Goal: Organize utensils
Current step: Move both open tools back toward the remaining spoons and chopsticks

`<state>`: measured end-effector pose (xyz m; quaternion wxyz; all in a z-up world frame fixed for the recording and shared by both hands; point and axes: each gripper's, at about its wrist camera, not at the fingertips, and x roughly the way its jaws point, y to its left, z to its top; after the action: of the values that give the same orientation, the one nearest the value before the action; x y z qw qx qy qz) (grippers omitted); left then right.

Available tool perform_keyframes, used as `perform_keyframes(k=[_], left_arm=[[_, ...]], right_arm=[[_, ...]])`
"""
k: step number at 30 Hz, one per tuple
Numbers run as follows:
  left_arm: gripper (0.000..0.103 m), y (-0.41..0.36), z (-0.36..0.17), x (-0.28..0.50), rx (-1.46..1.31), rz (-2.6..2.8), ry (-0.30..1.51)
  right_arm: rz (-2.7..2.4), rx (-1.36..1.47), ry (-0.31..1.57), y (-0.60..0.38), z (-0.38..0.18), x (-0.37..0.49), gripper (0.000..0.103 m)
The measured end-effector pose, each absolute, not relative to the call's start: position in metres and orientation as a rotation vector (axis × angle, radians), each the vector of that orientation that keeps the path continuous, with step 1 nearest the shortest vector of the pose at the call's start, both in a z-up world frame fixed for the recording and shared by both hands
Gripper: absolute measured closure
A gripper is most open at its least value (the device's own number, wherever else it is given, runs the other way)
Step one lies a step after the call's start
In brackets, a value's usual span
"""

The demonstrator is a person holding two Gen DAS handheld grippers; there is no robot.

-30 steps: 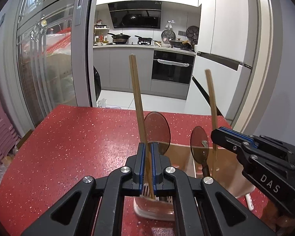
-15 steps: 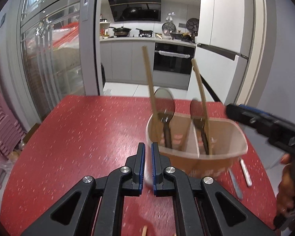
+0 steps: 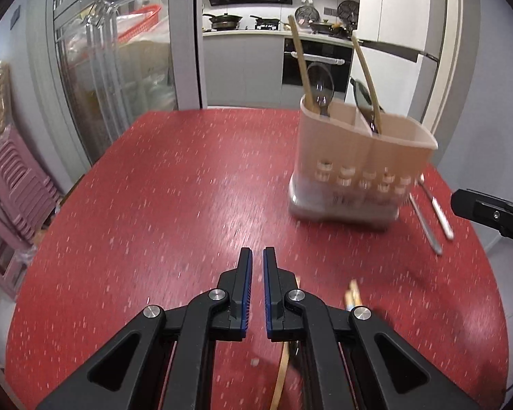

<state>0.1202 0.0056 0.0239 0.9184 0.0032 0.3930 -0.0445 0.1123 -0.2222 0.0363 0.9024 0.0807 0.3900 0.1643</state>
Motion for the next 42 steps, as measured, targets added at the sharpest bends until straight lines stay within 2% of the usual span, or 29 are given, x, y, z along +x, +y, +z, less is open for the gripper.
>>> perform_keyframes(k=[4,19,20,21,24,42], left_arm=[[0.072,0.015,0.012,0.100,-0.005,-0.087,0.833],[0.072,0.037,-0.026,0.059,-0.049,-0.077,0.908],[0.055,0.038,-0.026,0.058,-0.051,-0.075,0.907],[0.000,0.040,-0.026,0.057,-0.053,-0.075,0.909],[0.000,0.043,-0.029,0.057,-0.057,-0.061,0.880],[0.000,0.033,-0.098,0.083,0.066,-0.090,0.973]], right_arm=[[0.321,0.201,0.873,-0.225,0.020,0.098,0.032],[0.269,0.239,1.040,-0.212,-0.030,0.058,0.031],[0.268,0.235,1.045,-0.210,-0.033,0.056,0.030],[0.266,0.231,1.048,-0.208,-0.034,0.054,0.029],[0.266,0.215,1.040,-0.202,-0.035,0.050,0.023],[0.200,0.146,1.140,-0.186,-0.057,0.045,0.023]])
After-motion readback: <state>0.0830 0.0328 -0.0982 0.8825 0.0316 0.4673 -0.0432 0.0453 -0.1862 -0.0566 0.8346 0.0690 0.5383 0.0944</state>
